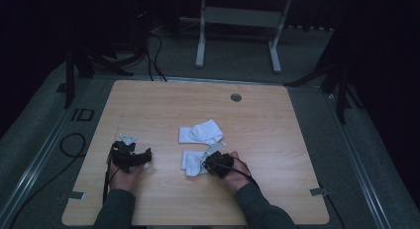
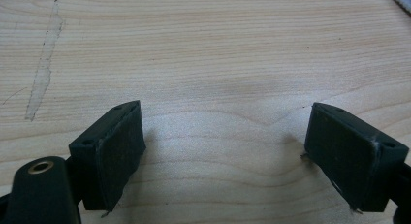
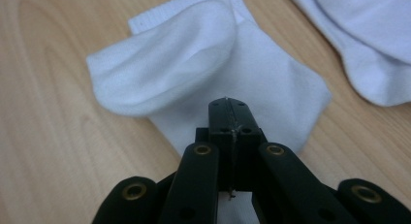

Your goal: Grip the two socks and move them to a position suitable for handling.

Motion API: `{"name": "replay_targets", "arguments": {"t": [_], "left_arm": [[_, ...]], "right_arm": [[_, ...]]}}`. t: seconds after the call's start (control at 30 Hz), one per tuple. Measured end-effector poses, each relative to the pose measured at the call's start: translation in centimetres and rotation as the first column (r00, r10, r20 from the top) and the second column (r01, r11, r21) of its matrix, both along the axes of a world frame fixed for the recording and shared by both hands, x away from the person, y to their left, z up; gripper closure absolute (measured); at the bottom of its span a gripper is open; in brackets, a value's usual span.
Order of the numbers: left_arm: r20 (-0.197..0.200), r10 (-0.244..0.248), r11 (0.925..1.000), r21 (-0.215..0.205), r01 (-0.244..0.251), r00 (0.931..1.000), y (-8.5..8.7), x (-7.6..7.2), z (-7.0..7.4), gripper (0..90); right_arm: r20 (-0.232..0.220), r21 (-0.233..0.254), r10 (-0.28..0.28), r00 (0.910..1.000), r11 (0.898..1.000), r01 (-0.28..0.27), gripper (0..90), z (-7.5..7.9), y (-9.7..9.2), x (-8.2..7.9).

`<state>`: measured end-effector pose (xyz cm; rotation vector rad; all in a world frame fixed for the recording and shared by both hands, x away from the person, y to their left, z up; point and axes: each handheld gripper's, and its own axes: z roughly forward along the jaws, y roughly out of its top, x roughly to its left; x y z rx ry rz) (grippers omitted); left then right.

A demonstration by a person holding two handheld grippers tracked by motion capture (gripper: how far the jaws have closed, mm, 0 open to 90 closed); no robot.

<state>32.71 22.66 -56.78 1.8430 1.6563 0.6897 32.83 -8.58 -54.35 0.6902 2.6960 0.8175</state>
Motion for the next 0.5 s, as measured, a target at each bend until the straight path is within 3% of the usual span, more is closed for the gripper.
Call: {"name": "replay_targets", "arguments": {"t": [0.23,0.4,0.5], "left_arm": [[0.0,0.0,1.0,0.0,0.0,1.0,0.0,0.0,0.0,14.2],[0.0,0.0,1.0,0.0,0.0,1.0,0.0,0.0,0.0,14.2],[-0.001,0.0,1.0,0.0,0.0,1.0,0.0,0.0,0.0,14.2]], "right_arm": [[0.013,-0.027,0.064,0.9979,0.998,-0.063,89.9,0.1,0.3,-1.1],[0.011,-0.03,0.074,0.9972,0.997,-0.074,89.5,0.1,0.9,-1.6],[0.01,-0.044,0.073,0.9973,0.996,-0.072,76.2,0.6,1.2,-1.7]]}}
